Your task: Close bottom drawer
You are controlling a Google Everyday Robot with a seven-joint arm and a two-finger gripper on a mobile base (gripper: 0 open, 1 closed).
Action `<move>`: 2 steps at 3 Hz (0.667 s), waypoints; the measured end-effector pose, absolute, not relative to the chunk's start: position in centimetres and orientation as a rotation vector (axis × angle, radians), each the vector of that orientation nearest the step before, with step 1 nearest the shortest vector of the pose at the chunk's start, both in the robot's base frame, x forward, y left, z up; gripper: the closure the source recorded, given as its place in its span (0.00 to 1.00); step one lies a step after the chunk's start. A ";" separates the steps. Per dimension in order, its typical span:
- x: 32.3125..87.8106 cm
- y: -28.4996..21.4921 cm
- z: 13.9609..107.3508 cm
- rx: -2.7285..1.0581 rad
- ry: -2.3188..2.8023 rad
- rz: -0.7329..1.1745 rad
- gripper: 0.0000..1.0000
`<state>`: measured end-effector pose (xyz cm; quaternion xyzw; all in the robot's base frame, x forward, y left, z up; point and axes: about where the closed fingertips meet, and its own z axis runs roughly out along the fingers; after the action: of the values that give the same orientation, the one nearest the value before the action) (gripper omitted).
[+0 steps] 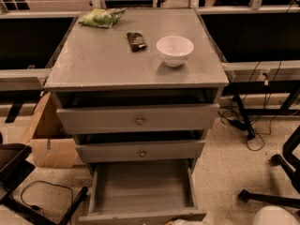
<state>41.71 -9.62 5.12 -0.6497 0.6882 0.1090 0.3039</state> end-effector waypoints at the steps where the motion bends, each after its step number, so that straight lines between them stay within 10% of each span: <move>1: 41.9 -9.5 5.1 -1.729 1.818 0.283 1.00; 2: 42.5 -9.4 5.2 -1.741 1.806 0.271 1.00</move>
Offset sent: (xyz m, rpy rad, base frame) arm 0.2462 0.0420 0.0327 -0.1993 -0.2534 0.2214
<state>42.53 -9.42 5.23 -0.6572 0.6819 0.1023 0.3043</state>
